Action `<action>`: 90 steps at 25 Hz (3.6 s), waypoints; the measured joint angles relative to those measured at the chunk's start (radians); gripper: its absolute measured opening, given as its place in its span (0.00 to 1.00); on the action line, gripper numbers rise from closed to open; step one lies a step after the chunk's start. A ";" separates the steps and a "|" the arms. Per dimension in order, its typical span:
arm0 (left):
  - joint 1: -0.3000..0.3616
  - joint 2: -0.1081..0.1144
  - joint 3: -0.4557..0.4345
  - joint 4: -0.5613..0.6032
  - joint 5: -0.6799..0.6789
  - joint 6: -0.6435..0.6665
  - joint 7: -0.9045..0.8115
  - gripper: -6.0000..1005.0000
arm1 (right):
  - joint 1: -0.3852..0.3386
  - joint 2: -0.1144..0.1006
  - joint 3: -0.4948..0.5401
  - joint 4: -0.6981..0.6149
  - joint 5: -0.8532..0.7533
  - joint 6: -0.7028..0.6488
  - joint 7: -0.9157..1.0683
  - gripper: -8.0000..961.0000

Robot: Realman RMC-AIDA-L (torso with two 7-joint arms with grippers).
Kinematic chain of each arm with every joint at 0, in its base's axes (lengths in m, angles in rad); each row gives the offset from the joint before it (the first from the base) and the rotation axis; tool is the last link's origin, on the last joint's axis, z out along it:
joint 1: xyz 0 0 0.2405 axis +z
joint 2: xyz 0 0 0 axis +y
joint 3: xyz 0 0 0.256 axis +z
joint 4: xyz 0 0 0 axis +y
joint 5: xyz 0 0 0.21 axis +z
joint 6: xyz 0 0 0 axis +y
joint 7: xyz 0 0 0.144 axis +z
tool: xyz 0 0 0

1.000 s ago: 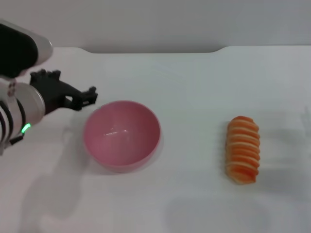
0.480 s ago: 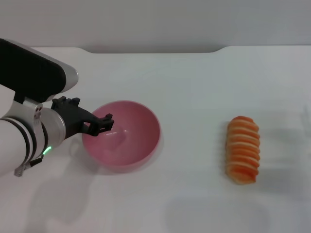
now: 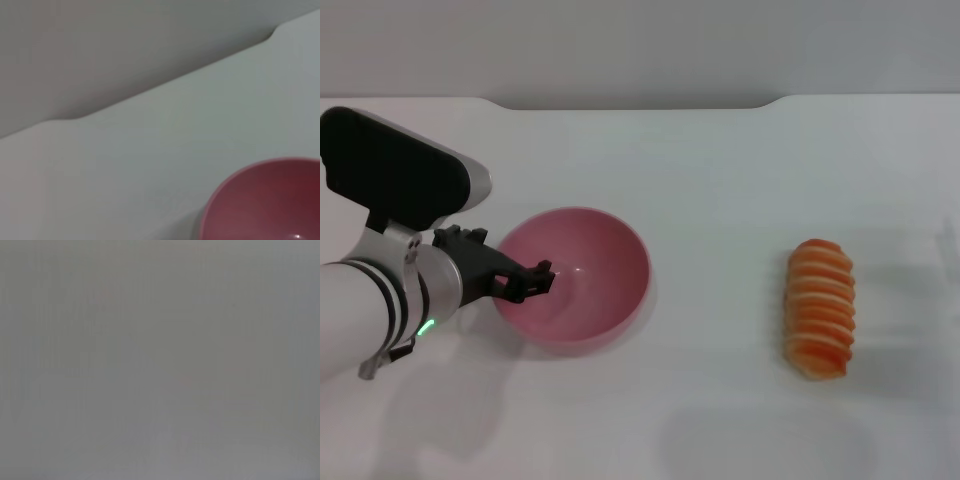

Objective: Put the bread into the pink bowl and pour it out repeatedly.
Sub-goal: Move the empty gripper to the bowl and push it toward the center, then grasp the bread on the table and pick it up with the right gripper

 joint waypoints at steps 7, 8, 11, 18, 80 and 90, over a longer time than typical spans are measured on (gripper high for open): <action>-0.014 0.000 0.000 -0.064 -0.001 0.036 -0.023 0.84 | 0.000 0.000 -0.001 0.003 0.002 0.000 -0.001 0.77; -0.015 0.000 -0.001 -0.071 -0.002 0.043 -0.024 0.84 | 0.000 0.000 -0.001 0.003 0.002 0.000 -0.001 0.77; -0.018 0.000 -0.007 -0.095 -0.007 0.066 -0.029 0.84 | 0.000 0.000 -0.010 0.002 0.002 0.000 -0.001 0.77; -0.032 0.000 -0.016 -0.135 -0.010 0.078 -0.060 0.83 | 0.000 0.000 -0.013 0.000 0.002 0.001 -0.001 0.77; -0.215 0.002 -0.175 -0.081 -0.072 -0.019 -0.008 0.05 | 0.169 -0.010 0.459 -0.838 -0.085 1.647 -0.093 0.77; -0.220 0.002 -0.174 -0.084 -0.070 0.008 -0.008 0.05 | 0.358 -0.005 0.320 -0.799 -0.318 1.970 0.099 0.77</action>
